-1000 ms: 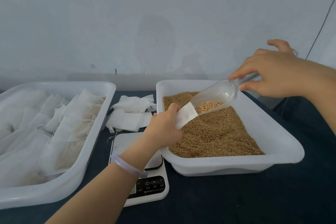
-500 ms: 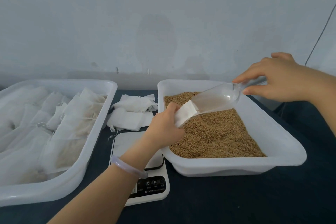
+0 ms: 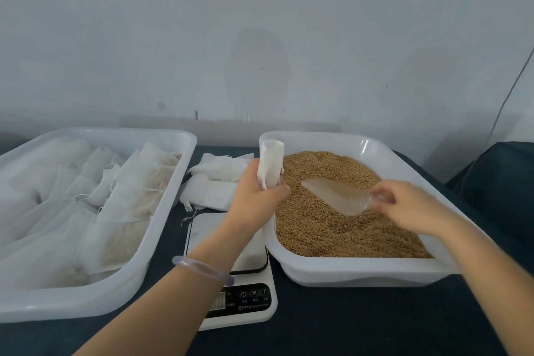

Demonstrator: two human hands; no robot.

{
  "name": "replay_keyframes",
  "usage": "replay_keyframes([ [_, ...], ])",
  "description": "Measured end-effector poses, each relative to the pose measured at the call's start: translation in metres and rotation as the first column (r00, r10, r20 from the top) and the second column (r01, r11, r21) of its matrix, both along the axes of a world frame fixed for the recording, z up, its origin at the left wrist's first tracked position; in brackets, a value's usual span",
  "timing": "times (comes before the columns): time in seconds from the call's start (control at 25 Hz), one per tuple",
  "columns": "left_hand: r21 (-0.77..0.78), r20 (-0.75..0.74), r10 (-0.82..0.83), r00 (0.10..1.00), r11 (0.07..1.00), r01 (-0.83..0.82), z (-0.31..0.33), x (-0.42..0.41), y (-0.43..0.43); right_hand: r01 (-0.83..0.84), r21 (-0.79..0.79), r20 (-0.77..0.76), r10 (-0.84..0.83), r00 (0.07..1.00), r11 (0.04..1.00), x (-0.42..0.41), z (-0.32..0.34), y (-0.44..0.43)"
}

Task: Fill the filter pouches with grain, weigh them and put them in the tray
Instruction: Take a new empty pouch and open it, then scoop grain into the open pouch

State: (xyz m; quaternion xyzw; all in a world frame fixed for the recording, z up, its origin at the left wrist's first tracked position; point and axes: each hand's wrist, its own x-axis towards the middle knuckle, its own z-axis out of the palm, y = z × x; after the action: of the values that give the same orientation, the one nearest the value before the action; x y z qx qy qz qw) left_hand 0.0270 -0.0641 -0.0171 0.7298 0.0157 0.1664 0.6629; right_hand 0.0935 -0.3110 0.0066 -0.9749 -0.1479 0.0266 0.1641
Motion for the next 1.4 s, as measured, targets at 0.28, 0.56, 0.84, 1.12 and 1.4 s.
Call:
replay_keyframes([
  [0.28, 0.200, -0.135, -0.225, 0.965, 0.948, 0.249, 0.031, -0.032, 0.065, -0.158, -0.129, 0.012, 0.161, 0.987, 0.979, -0.011, 0.006, 0.048],
  [0.56, 0.363, -0.307, -0.318, 0.897, 0.832, 0.420, 0.037, -0.049, 0.089, -0.513, 0.560, 0.165, 0.519, 0.839, 0.650, -0.063, 0.035, 0.160],
  [0.84, 0.716, -0.232, 0.049, 0.971, 0.684, 0.137, 0.030, -0.049, 0.106, -0.514, 0.376, 0.144, 0.499, 0.855, 0.771, -0.050, 0.019, 0.187],
  [1.12, 0.890, -0.306, 0.083, 0.948, 0.378, 0.254, 0.018, -0.040, 0.101, -0.553, -0.020, 0.135, 0.550, 0.824, 0.833, -0.044, 0.004, 0.192],
  [1.4, 0.923, -0.357, 0.103, 0.928, 0.189, 0.334, 0.015, -0.031, 0.090, -0.555, -0.219, 0.089, 0.583, 0.808, 0.803, -0.042, -0.005, 0.198],
])
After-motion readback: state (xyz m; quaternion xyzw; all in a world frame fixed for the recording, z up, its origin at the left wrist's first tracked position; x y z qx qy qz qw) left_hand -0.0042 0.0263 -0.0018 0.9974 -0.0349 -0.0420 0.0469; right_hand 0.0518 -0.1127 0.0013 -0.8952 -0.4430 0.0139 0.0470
